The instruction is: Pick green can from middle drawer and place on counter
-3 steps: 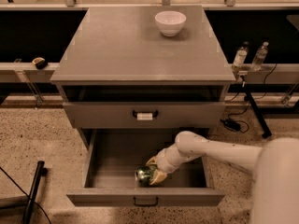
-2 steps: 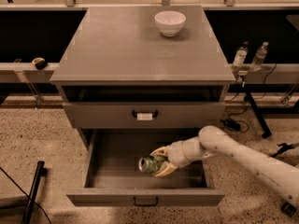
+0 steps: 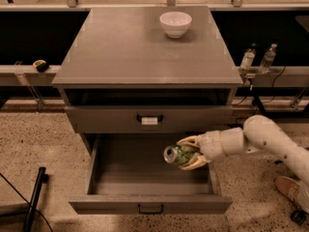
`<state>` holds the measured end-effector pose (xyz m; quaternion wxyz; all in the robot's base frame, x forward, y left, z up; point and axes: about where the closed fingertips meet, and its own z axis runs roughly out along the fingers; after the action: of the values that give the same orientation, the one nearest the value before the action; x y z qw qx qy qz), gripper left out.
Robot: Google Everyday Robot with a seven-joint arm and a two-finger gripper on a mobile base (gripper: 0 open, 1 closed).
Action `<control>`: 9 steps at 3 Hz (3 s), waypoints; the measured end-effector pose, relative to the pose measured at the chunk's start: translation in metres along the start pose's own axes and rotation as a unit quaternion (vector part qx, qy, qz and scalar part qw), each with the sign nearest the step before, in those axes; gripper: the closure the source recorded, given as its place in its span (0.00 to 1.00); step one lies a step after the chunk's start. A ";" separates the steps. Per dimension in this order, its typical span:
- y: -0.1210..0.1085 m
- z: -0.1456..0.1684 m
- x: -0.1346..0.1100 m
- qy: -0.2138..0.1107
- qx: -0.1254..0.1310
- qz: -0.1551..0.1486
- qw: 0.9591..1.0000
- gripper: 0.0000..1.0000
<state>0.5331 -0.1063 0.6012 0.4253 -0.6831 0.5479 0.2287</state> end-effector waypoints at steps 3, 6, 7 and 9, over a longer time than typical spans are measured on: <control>-0.129 -0.204 -0.099 0.174 0.033 -0.030 0.984 1.00; -0.245 -0.176 -0.146 0.291 0.037 0.005 0.956 1.00; -0.261 -0.134 -0.149 0.274 0.006 0.007 0.962 1.00; -0.262 -0.098 -0.146 0.246 -0.014 0.013 0.969 0.64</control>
Offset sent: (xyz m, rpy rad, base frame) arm 0.0700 -0.1357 0.2823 -0.4017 -0.1453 -0.1623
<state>0.7216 -0.0967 0.8540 0.2650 -0.7172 0.6410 0.0670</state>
